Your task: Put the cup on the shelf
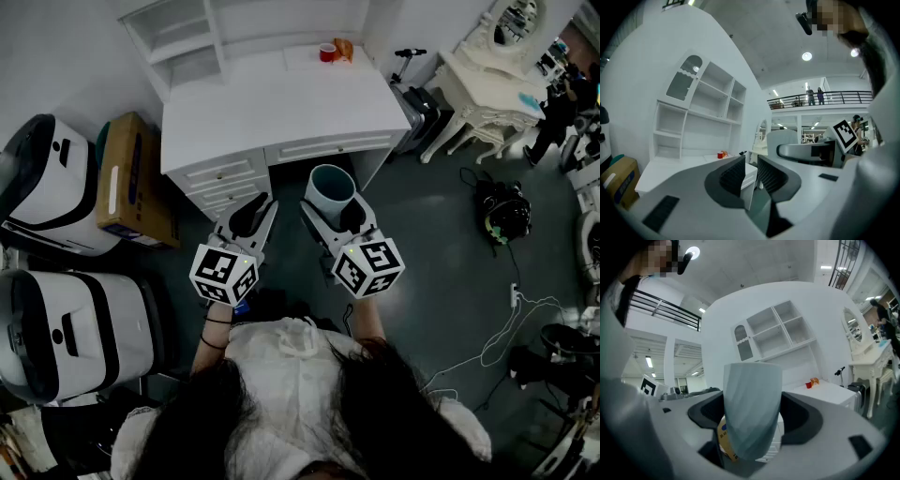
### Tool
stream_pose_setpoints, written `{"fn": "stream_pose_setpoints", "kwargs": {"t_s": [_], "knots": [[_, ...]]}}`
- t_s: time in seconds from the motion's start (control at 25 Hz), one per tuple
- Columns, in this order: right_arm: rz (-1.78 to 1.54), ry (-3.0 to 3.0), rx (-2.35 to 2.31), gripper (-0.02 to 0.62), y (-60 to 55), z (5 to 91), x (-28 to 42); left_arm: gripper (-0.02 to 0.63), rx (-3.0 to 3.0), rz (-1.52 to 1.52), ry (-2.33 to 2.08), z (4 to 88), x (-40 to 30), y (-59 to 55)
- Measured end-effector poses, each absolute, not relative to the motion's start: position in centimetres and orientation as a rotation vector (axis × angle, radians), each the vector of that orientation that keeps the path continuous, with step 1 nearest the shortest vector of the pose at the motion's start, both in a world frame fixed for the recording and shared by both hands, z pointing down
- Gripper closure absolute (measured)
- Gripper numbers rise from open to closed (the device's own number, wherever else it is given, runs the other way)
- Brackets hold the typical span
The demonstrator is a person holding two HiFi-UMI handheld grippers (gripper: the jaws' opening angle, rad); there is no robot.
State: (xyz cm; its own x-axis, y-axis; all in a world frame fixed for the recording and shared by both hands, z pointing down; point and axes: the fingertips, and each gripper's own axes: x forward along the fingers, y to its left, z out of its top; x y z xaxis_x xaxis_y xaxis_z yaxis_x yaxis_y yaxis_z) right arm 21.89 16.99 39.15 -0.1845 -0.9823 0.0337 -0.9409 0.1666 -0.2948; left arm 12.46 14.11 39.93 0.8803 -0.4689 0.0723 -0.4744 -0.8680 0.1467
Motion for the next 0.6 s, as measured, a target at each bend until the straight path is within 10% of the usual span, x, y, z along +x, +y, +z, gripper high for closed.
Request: {"fn": "stream_pose_setpoints", "kwargs": {"t_s": [0.6], "knots": [[-0.379, 2.305, -1.856, 0.245, 14.0, 39.1, 18.0, 0.515, 2.87, 0.045, -0.752, 40.0, 8.7, 11.1]]}}
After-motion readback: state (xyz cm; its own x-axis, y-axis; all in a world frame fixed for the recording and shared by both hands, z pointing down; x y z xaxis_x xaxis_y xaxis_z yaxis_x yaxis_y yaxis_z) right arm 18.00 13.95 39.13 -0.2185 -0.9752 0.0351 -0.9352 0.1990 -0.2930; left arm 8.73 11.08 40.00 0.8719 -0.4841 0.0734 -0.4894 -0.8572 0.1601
